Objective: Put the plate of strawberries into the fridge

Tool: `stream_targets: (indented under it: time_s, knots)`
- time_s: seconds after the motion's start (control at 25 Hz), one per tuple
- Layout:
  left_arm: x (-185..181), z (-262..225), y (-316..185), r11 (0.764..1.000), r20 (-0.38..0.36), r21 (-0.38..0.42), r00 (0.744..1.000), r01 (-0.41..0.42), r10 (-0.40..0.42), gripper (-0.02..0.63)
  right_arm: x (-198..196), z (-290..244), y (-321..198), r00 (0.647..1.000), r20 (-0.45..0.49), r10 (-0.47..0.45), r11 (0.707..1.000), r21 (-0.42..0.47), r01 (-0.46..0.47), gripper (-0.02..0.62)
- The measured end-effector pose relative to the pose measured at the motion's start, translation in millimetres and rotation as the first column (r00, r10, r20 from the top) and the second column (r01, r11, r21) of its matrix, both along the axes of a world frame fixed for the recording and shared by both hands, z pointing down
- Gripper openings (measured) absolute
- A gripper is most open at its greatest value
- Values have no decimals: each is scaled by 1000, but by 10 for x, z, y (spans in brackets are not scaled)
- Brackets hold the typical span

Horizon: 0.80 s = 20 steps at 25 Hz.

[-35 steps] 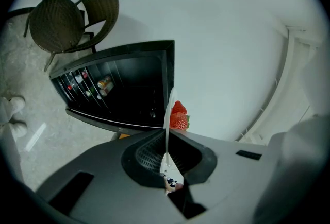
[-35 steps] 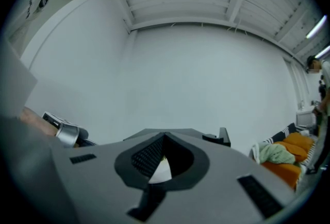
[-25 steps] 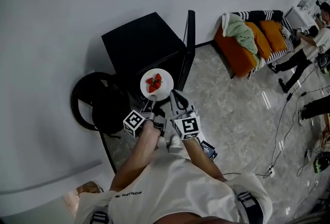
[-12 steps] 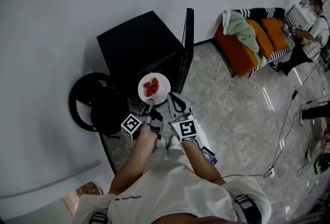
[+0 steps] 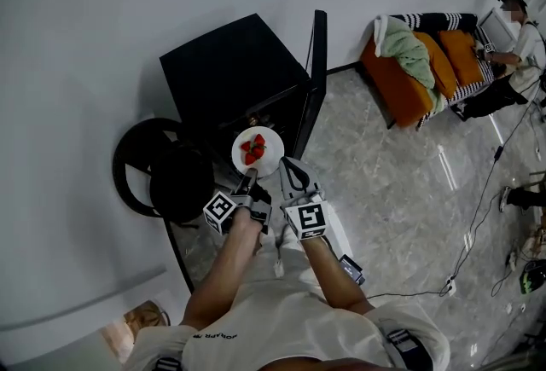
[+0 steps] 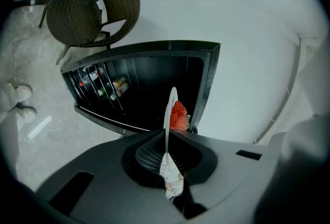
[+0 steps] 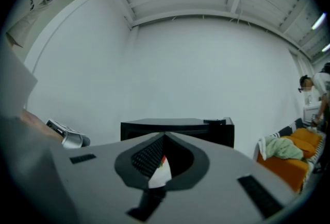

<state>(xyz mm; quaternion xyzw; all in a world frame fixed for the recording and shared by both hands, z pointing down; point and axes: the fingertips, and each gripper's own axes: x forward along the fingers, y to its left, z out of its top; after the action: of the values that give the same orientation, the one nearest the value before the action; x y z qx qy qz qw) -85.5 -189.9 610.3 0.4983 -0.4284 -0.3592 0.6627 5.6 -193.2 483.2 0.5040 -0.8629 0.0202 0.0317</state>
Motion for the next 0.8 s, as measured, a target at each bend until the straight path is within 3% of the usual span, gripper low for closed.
stream_targets:
  time_s: [0.8]
  knots:
    - [36, 878, -157, 1000, -16, -19, 1000, -8, 8, 9, -98, 653, -173, 1000, 9, -12, 1000, -24, 13, 12]
